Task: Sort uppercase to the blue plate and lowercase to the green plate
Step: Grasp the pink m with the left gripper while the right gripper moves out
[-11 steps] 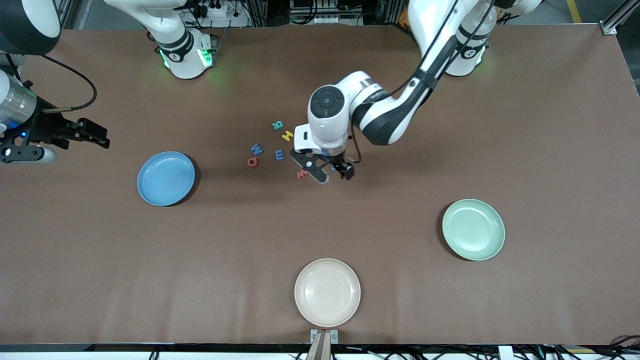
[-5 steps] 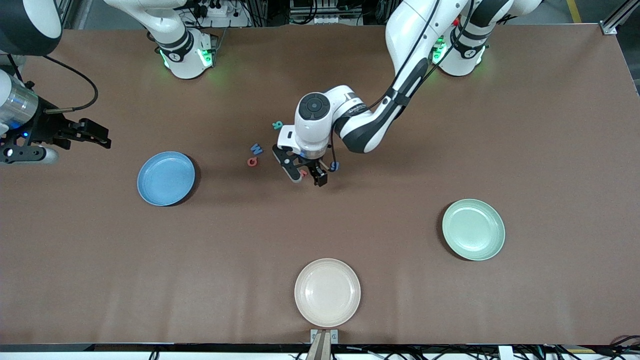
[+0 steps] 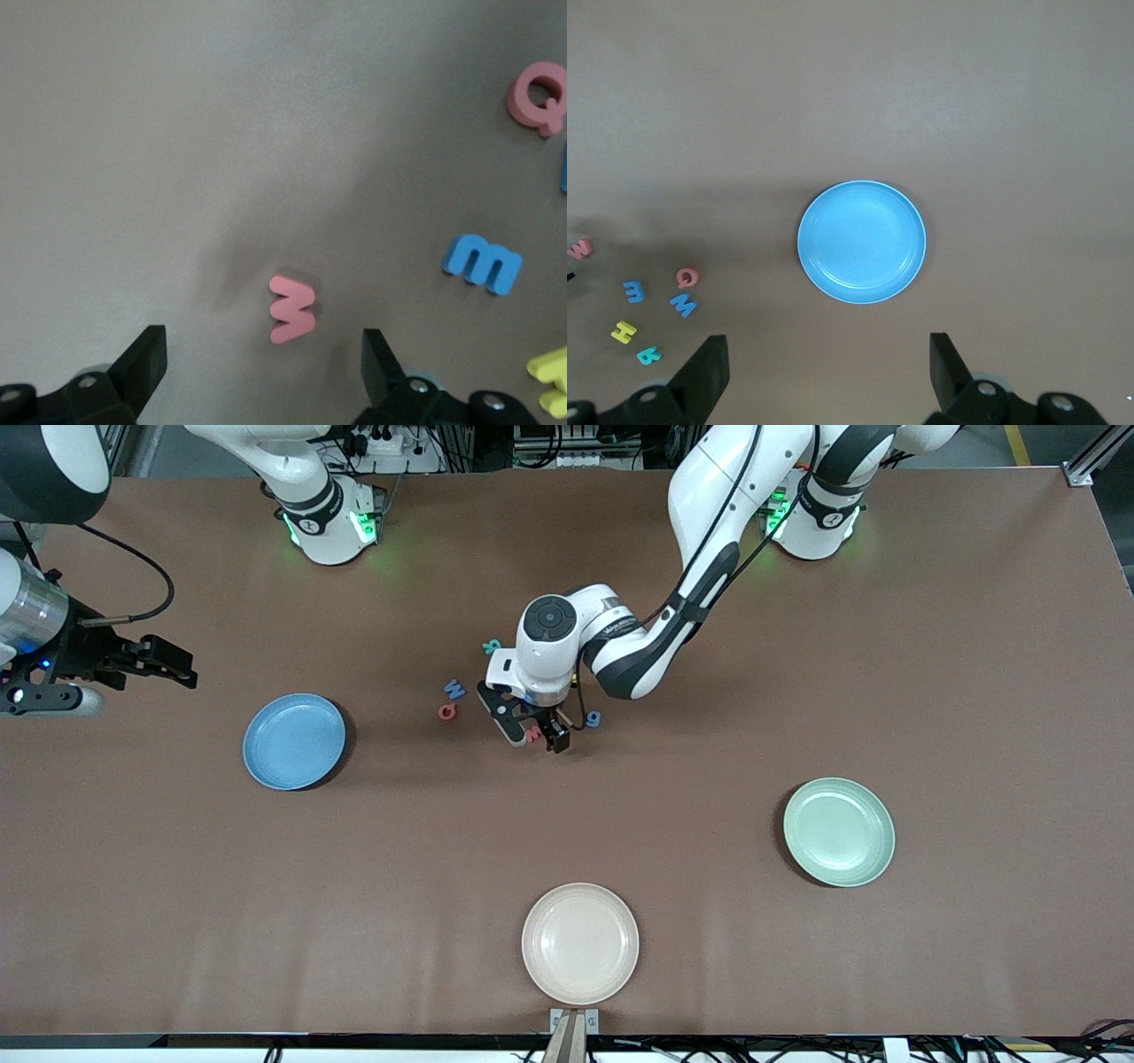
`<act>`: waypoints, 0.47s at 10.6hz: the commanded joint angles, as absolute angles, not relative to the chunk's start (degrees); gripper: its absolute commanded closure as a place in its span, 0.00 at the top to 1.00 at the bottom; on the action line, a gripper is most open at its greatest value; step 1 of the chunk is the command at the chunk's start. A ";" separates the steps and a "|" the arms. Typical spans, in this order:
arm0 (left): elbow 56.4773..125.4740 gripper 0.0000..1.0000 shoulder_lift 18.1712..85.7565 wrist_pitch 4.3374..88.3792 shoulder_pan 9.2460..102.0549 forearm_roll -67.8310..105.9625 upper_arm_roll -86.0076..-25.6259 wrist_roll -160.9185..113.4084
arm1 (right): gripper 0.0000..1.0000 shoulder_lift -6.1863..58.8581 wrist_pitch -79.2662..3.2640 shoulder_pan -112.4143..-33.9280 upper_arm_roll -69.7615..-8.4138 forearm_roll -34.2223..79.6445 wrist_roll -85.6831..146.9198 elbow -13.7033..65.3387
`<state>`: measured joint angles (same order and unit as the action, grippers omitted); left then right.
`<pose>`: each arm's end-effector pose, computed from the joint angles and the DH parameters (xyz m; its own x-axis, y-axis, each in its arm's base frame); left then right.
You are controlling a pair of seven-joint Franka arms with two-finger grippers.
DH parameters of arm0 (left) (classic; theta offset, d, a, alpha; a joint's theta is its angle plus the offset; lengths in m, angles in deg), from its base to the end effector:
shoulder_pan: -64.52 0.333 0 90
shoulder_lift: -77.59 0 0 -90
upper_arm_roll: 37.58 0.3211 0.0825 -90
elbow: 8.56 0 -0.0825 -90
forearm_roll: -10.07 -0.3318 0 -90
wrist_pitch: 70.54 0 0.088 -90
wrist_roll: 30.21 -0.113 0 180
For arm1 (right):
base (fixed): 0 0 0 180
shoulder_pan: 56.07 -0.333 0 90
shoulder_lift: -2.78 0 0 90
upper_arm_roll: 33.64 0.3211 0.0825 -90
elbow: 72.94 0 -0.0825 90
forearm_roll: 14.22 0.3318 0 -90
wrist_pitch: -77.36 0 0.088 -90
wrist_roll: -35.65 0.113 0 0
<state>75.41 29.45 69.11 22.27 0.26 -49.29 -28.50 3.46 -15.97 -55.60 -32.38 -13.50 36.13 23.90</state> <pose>0.4371 -0.5455 0.2325 0.5715 -0.8066 0.1506 -0.8180 -0.5745 0.0273 0.5055 0.0083 0.5723 0.9973 0.0047 -0.0732 0.0038 -0.9999 -0.0121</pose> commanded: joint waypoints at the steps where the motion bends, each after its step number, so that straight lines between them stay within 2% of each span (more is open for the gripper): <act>1: 73.27 0.92 28.19 69.91 21.55 -1.18 -48.74 -25.12 | 1.00 3.31 -16.77 -55.89 -31.88 -13.08 36.79 25.14; 3: 73.27 0.83 27.05 71.65 20.93 -1.18 -48.74 -24.76 | 1.00 3.31 -19.40 -56.25 -31.88 -12.99 36.88 27.42; 5: 73.27 0.82 26.26 72.72 20.06 -1.26 -48.22 -23.01 | 1.00 3.40 -22.21 -56.16 -31.97 -12.99 36.88 30.05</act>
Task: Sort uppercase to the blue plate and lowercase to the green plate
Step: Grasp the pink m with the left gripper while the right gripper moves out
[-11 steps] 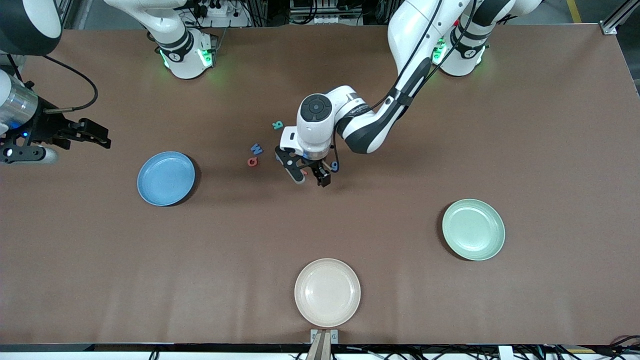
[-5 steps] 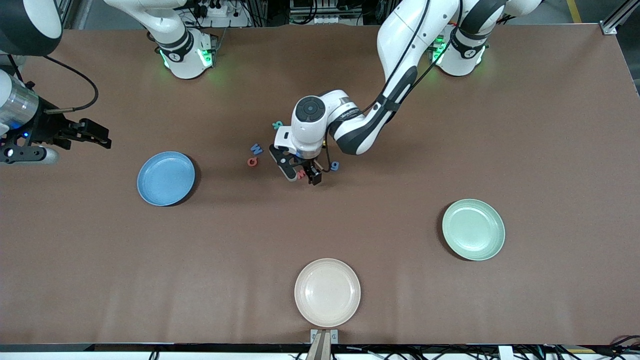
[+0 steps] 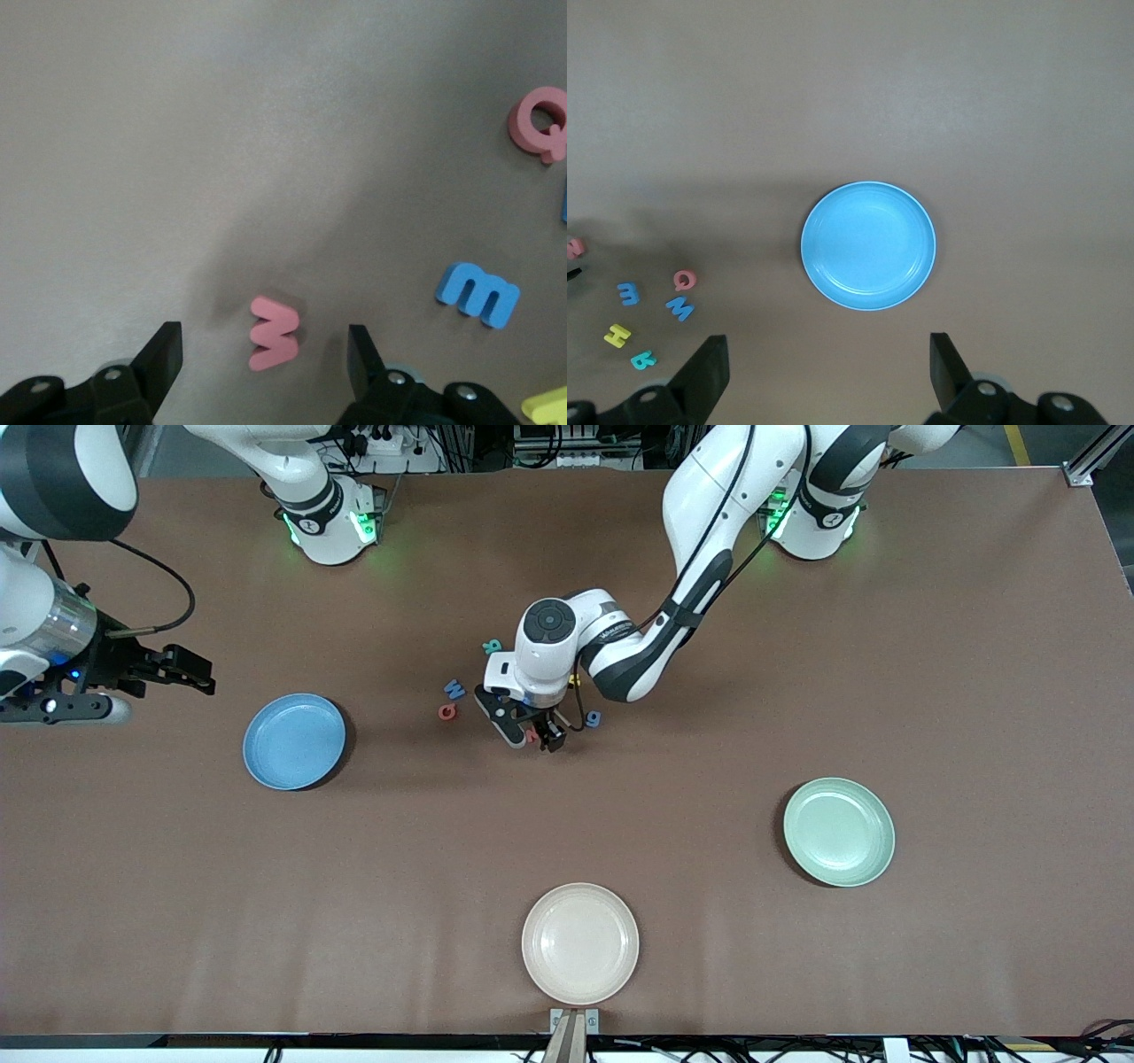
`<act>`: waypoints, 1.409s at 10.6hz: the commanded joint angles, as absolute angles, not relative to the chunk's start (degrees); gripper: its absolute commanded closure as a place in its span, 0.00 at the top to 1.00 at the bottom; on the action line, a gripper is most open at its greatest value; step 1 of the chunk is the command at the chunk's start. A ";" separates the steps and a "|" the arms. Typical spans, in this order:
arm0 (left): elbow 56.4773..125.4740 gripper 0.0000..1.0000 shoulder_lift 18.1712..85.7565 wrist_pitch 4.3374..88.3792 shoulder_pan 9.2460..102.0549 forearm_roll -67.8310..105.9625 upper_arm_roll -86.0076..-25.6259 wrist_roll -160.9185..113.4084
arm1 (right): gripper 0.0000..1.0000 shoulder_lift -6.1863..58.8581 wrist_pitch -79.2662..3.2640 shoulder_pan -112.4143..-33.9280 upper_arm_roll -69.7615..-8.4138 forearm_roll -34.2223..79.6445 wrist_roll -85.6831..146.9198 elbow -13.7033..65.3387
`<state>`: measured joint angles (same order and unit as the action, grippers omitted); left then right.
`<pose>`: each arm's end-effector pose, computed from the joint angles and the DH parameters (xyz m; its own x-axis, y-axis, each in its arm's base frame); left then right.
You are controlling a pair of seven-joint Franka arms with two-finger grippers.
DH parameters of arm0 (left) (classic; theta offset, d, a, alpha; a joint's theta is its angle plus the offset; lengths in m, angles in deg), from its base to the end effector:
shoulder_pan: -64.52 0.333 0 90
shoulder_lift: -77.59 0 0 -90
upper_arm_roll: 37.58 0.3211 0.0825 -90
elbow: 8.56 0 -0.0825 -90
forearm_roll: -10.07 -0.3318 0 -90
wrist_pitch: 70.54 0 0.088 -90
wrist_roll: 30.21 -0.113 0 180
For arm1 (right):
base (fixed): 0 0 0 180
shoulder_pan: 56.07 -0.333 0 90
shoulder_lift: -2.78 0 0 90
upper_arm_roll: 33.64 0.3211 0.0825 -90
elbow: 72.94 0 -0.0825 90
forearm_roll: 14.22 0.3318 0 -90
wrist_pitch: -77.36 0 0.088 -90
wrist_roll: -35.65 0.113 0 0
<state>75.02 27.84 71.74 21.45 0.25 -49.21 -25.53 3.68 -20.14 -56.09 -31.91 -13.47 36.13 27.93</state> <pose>0.4316 -0.5540 0.2205 0.6028 -0.7788 0.1732 -0.7946 -0.6057 0.0421 0.5083 0.0167 0.5466 0.9970 0.0204 -0.0746 0.0195 -0.9997 -0.0127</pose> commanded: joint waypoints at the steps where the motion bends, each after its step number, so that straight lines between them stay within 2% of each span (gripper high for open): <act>1: 73.27 0.82 26.00 72.72 19.36 -1.26 -47.60 -22.56 | 1.00 3.92 -24.14 -56.16 -31.97 -12.99 36.88 31.81; 3: 73.27 0.82 25.73 72.81 18.82 -1.26 -46.63 -22.30 | 1.00 4.36 -29.31 -55.99 -31.88 -12.99 37.06 36.55; 4: 73.27 0.78 25.73 72.81 18.82 -1.26 -46.63 -22.30 | 1.00 4.80 -32.56 -55.98 -31.88 -12.99 37.23 38.75; 5: 73.35 0.65 25.73 72.81 18.82 -1.35 -46.63 -22.56 | 1.00 5.50 -37.03 -55.98 -31.88 -12.47 37.41 41.47; 7: 73.35 0.57 25.29 72.81 18.91 -1.35 -46.37 -22.47 | 1.00 7.95 -40.15 -55.98 -31.88 -10.62 37.41 43.69; 9: 73.44 0.45 25.12 72.81 18.82 -1.35 -46.28 -22.38 | 1.00 10.59 -40.94 -56.25 -31.88 -7.83 37.58 43.69; 10: 73.53 0.22 25.29 72.72 18.82 -1.35 -46.28 -22.30 | 1.00 11.82 -42.16 -56.60 -31.88 -7.02 38.11 43.78; 11: 73.53 0.06 25.73 72.72 18.91 -1.35 -46.28 -22.30 | 1.00 13.05 -44.35 -59.21 -31.88 -7.02 39.59 43.86; 12: 73.88 0.00 26.60 72.11 19.34 -1.53 -46.11 -22.30 | 1.00 14.46 -46.46 -61.32 -31.88 -7.02 43.09 44.13; 14: 73.88 0.00 30.54 62.93 21.10 -1.44 -44.44 -22.65 | 1.00 15.09 -53.91 -64.85 -31.88 -7.02 46.63 48.23; 15: 73.88 0.00 33.70 56.26 25.11 -1.44 -43.91 -23.43 | 1.00 15.70 -58.04 -66.78 -31.88 -7.02 49.51 50.52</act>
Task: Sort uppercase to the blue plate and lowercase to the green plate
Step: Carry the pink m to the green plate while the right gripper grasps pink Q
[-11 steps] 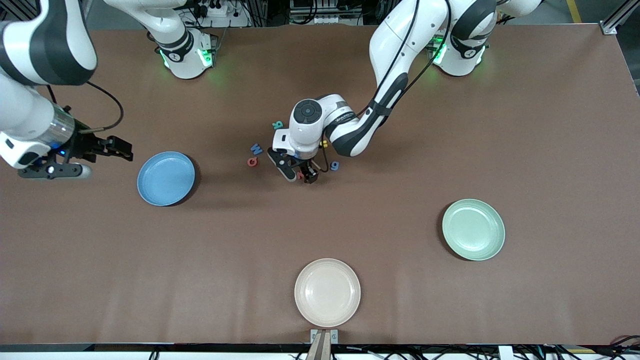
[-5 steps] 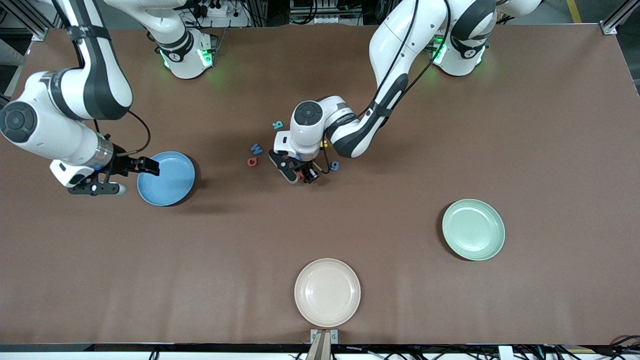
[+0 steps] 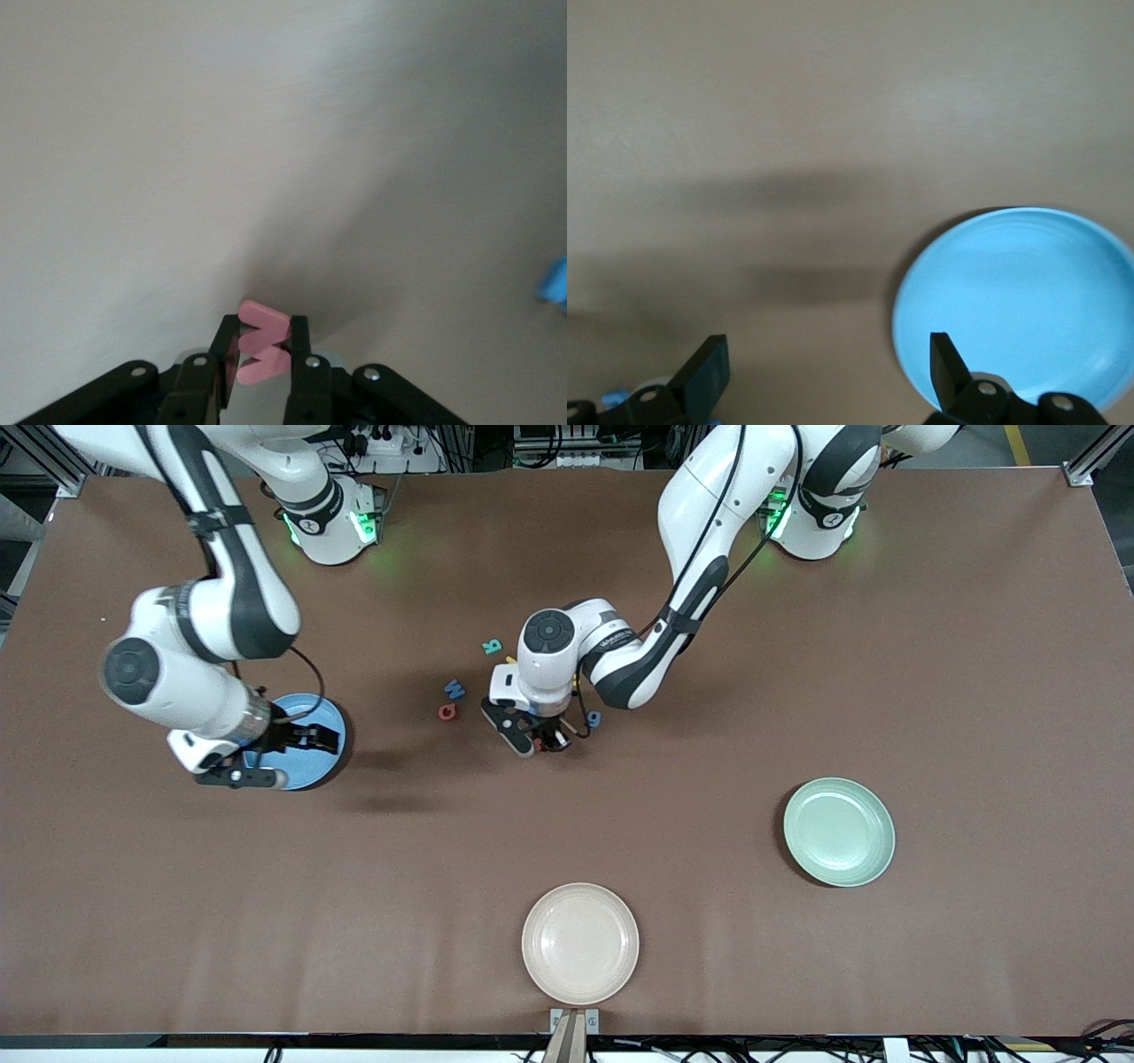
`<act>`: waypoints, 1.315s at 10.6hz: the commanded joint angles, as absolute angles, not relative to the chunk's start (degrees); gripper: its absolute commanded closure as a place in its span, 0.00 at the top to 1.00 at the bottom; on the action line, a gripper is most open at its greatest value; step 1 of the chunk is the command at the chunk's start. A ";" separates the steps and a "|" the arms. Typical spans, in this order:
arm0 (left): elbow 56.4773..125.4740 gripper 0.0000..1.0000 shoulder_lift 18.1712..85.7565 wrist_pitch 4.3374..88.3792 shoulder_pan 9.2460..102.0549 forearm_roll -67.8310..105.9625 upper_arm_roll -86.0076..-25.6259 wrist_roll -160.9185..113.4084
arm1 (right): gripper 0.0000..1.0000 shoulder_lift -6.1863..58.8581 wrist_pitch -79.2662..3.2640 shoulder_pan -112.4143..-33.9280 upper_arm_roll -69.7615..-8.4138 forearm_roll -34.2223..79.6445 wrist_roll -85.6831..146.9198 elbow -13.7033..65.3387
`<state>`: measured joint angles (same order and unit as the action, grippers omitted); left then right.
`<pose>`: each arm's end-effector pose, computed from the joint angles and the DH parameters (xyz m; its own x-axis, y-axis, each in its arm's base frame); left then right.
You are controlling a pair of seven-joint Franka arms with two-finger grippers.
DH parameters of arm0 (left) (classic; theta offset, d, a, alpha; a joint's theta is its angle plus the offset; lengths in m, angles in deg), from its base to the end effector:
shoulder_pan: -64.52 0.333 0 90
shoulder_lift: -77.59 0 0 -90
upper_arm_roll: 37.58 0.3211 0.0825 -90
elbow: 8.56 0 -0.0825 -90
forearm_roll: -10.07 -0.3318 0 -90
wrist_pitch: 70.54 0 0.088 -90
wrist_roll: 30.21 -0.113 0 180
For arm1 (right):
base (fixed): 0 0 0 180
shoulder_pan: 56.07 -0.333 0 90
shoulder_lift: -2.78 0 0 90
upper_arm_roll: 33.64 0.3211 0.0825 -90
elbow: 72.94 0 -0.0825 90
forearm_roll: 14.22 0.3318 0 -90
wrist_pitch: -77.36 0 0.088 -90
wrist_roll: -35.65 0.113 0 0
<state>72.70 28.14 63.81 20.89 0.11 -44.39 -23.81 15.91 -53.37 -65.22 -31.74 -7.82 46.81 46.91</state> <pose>0.4617 -0.5242 0.2208 0.6636 -0.7444 0.0739 -0.7443 -0.6670 -0.0342 0.5255 0.1053 0.3450 0.9955 -0.0747 -0.0591 -0.0793 -0.9937 -0.0791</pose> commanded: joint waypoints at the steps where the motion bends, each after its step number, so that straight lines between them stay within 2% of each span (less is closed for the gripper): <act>1: 73.79 0.00 36.95 51.24 30.02 -0.74 -44.17 -25.35 | 1.00 16.40 -61.65 -69.84 -31.88 -7.02 54.32 52.55; 4: 73.79 0.00 41.28 43.03 42.94 -1.00 -44.00 -31.58 | 1.00 18.34 -67.20 -73.46 -31.88 -6.93 59.63 55.46; 7: 73.79 0.00 41.20 42.57 56.49 -0.73 -44.08 -38.55 | 1.00 20.62 -73.55 -79.00 -31.88 -6.93 67.53 58.10; 10: 73.79 0.00 37.61 43.36 61.87 -0.56 -43.82 -38.47 | 1.00 21.24 -73.90 -83.92 -31.97 -7.02 73.69 58.10; 12: 73.79 0.12 34.62 46.16 64.78 -1.26 -43.73 -38.55 | 1.00 21.59 -74.25 -85.15 -31.97 -7.10 73.71 59.24; 14: 73.71 0.38 33.82 46.70 64.88 -1.18 -43.73 -38.47 | 0.99 21.85 -76.27 -85.34 -32.06 -7.71 73.45 60.12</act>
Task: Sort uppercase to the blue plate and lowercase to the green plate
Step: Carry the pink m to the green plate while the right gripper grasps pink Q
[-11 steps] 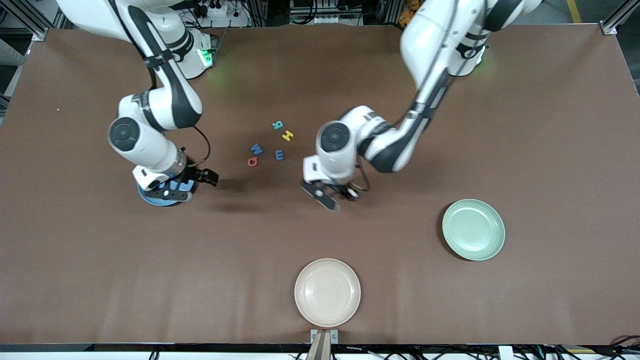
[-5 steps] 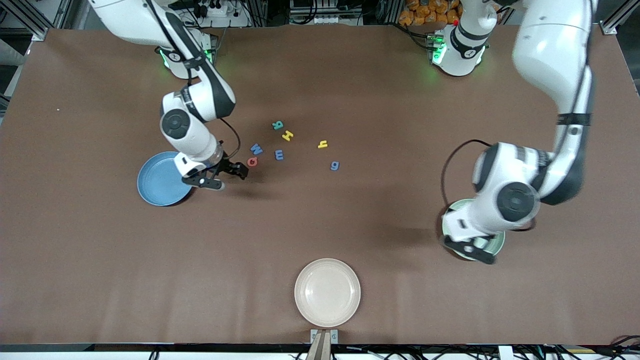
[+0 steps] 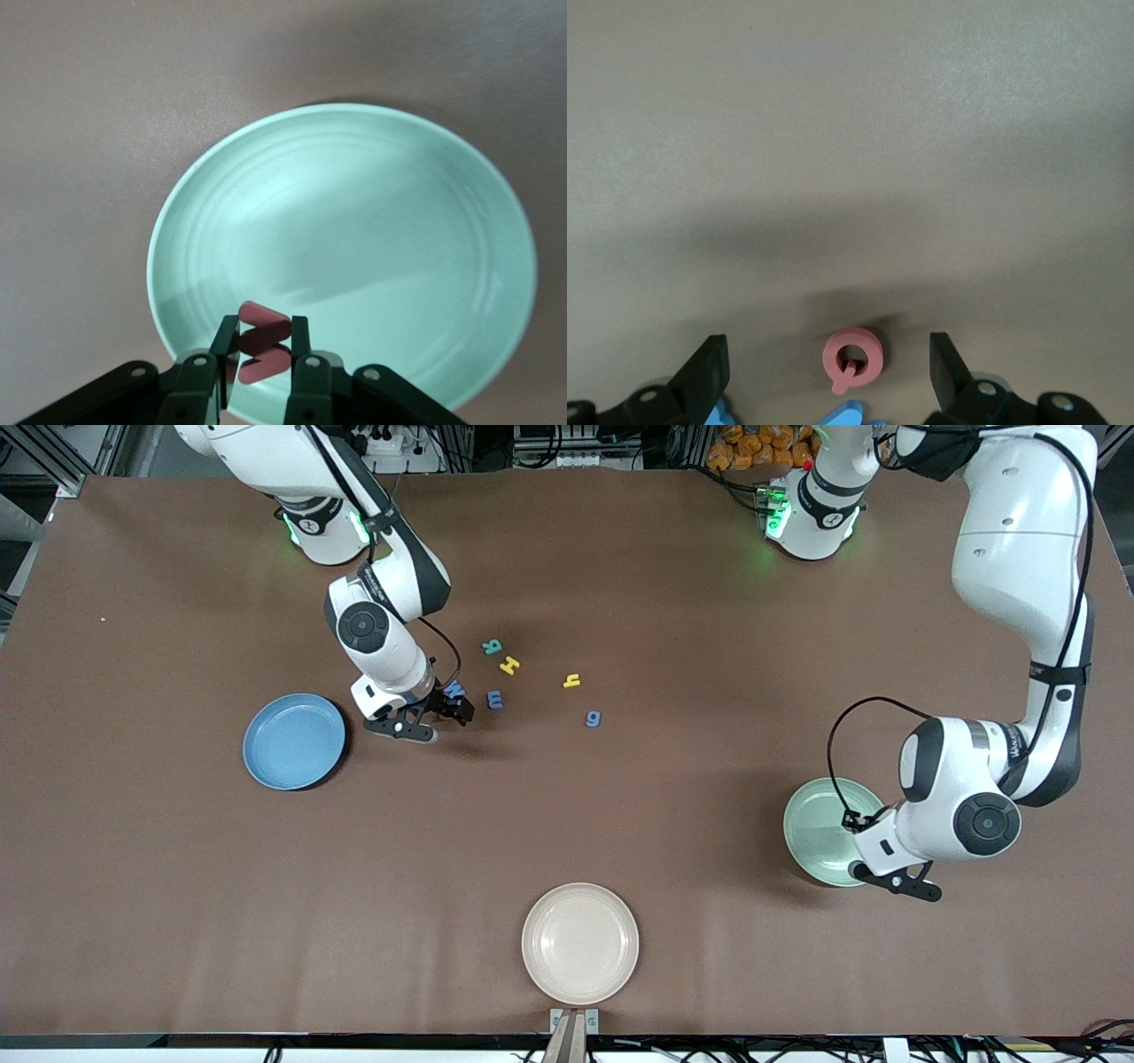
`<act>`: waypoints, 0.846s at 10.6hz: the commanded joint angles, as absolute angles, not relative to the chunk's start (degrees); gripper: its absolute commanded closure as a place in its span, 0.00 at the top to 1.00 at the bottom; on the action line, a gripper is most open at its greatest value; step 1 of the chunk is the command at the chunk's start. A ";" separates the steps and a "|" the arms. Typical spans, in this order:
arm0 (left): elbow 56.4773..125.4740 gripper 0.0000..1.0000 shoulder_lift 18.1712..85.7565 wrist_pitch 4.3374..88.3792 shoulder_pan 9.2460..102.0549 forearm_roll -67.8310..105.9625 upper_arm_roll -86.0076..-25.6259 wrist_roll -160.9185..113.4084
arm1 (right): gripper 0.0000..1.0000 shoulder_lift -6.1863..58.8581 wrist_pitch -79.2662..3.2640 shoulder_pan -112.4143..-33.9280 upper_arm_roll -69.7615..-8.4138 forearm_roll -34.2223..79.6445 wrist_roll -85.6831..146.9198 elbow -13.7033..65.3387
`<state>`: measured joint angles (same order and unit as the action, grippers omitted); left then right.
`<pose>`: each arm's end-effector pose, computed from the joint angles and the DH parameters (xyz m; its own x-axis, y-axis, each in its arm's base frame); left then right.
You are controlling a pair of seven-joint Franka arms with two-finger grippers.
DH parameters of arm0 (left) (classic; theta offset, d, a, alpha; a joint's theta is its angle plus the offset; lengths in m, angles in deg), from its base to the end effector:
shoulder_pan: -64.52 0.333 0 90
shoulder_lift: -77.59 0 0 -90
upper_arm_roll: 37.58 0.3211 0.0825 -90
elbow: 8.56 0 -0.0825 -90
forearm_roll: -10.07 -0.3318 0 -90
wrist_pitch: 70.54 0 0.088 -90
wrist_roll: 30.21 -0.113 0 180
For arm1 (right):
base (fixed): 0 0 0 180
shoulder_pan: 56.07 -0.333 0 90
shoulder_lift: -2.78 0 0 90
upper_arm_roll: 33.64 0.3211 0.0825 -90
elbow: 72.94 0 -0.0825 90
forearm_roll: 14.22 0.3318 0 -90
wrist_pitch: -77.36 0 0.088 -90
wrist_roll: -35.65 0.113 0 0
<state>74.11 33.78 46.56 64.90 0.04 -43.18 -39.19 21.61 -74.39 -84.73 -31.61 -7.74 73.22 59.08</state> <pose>0.6658 -0.0375 0.2526 0.9372 -0.3047 -0.1700 -0.3166 -0.9474 -0.0475 0.4357 0.2554 0.2491 0.9753 -0.2185 -0.0309 -0.2200 -0.9737 -0.0599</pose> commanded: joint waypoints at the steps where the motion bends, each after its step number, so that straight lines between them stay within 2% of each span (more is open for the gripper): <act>1: 73.79 0.52 33.99 46.70 64.88 -1.18 -43.73 -38.55 | 0.97 22.12 -76.54 -85.34 -32.06 -7.81 73.36 60.30; 2: 73.71 0.69 34.17 46.70 64.96 -1.09 -43.73 -38.73 | 0.93 22.73 -78.37 -85.34 -32.06 -7.89 73.18 60.91; 4: 73.70 0.87 35.91 46.44 64.70 -0.65 -44.25 -38.56 | 0.80 23.43 -82.60 -85.52 -32.06 -7.89 73.09 63.20; 8: 73.88 0.83 40.05 42.15 61.90 -0.47 -48.55 -35.24 | 0.69 23.97 -81.56 -86.40 -31.71 -7.81 73.62 63.11; 9: 73.79 0.82 40.14 41.44 61.89 -0.47 -51.44 -31.30 | 0.67 23.97 -81.12 -86.40 -31.44 -7.81 74.14 63.03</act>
